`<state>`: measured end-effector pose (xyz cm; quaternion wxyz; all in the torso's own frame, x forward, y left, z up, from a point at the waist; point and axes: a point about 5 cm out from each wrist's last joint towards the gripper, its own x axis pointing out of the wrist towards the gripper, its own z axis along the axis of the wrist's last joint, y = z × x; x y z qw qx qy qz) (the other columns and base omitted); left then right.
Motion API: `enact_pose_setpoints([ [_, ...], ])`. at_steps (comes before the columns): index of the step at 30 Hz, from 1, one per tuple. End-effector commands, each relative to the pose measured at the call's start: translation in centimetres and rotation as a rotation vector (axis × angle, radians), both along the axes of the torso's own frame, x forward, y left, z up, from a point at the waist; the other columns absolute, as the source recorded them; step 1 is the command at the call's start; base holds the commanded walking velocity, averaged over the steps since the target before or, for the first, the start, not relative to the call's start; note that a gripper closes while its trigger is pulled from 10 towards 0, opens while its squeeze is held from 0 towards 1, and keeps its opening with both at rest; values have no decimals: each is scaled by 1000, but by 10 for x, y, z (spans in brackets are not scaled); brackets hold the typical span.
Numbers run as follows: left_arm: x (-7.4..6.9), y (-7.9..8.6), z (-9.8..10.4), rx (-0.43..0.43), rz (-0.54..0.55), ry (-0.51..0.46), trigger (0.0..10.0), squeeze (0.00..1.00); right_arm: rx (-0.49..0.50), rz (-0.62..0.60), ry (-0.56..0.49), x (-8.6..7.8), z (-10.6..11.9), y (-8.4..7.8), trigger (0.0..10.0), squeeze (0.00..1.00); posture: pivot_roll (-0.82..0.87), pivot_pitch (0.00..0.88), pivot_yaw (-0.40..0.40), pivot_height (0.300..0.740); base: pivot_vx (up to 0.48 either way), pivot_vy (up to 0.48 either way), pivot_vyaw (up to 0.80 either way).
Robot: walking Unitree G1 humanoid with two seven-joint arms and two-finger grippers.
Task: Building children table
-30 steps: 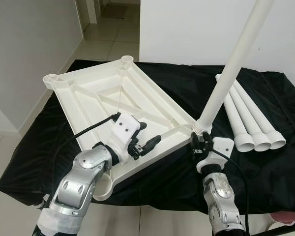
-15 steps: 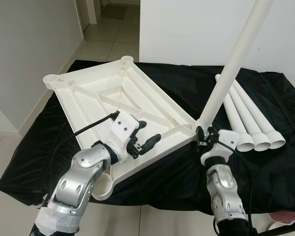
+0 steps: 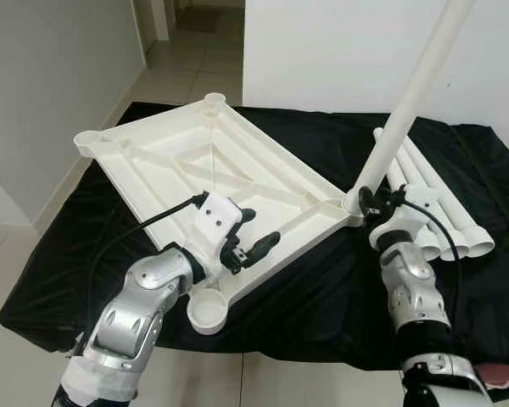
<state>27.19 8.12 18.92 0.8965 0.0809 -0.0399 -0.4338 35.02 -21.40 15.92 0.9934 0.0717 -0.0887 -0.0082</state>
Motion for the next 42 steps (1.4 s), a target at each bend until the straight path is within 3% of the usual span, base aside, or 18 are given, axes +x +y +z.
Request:
enact_pose_setpoints([
  [1, -1, -3, 1, 4, -38, -8, 10000, 0, 12, -1, -2, 2, 1, -5, 10000, 0, 5, 84, -17, 740, 0, 0, 0],
  [5, 1, 0, -2, 39, -26, -38, 10000, 0, 8, 43, -32, 7, 9, -1, 10000, 0, 9, 85, -17, 740, 0, 0, 0],
  [9, 10, 18, -10, 111, 1, -51, 10000, 0, 24, 116, -76, -4, 9, 15, 10000, 0, 7, 89, -16, 740, 0, 0, 0],
  [14, 12, 22, -12, 123, 2, -46, 10000, 0, 25, 129, -84, -6, 8, 18, 10000, 0, 6, 90, -15, 740, 0, 0, 0],
  [16, 16, 35, -18, 195, 11, -40, 10000, 0, 32, 155, -98, -22, 2, 22, 10000, 0, -7, 89, -6, 740, 0, 0, 0],
  [19, 16, 35, -18, 195, 11, -40, 10000, 0, 32, 155, -98, -22, 2, 22, 10000, 0, -7, 89, -6, 740, 0, 0, 0],
  [20, 17, 44, -23, 269, 5, -49, 10000, 0, 36, 155, -98, -33, -4, 20, 10000, 0, -15, 90, 0, 740, 0, 0, 0],
  [35, 24, 77, -34, 488, 62, -83, 10000, 0, 16, 100, -101, -43, -3, 2, 10000, 0, -10, 85, 0, 740, 0, 0, 0],
  [42, 20, 74, -44, 578, 41, -109, 10000, 0, 11, 100, -100, -42, 0, -1, 10000, 0, -6, 77, -11, 740, 0, 0, 0],
])
